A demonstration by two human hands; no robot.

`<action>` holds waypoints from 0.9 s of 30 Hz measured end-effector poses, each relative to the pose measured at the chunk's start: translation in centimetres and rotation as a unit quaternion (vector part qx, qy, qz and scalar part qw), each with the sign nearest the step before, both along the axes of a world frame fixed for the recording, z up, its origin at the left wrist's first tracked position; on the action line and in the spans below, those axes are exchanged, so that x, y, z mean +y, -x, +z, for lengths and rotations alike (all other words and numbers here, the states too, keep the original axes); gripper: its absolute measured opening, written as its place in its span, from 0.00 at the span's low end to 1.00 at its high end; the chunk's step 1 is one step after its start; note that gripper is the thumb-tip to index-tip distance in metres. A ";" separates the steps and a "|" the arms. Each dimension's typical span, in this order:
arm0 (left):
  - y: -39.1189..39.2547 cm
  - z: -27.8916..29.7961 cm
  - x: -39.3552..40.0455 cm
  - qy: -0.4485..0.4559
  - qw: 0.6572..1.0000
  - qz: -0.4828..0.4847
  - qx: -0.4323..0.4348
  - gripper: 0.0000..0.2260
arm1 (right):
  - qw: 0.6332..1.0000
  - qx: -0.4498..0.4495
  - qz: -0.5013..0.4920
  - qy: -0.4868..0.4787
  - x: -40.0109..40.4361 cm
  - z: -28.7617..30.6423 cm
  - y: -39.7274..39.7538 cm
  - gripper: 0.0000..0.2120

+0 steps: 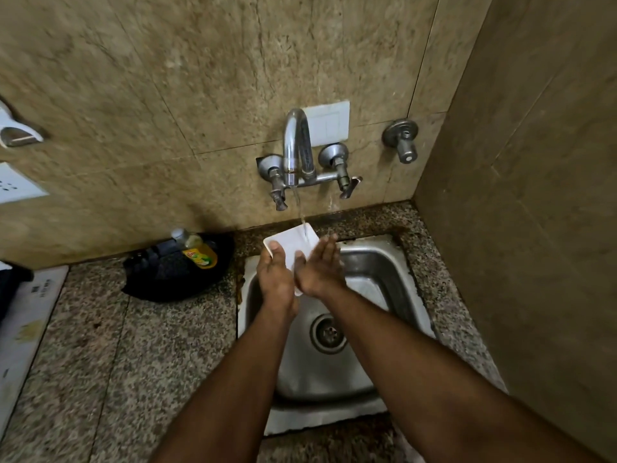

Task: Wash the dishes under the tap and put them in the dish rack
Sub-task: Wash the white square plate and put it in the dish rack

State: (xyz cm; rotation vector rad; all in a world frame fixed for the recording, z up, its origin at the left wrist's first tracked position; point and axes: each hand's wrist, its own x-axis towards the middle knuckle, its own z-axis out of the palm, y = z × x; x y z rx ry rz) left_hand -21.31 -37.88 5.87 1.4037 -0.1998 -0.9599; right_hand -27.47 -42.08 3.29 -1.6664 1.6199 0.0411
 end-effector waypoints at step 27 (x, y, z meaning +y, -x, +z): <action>1.7 -4.0 -0.5 -0.211 0.681 -0.373 -0.593 0.38 | 0.870 -0.371 -0.325 0.025 -2.7 0.4 3.3 0.12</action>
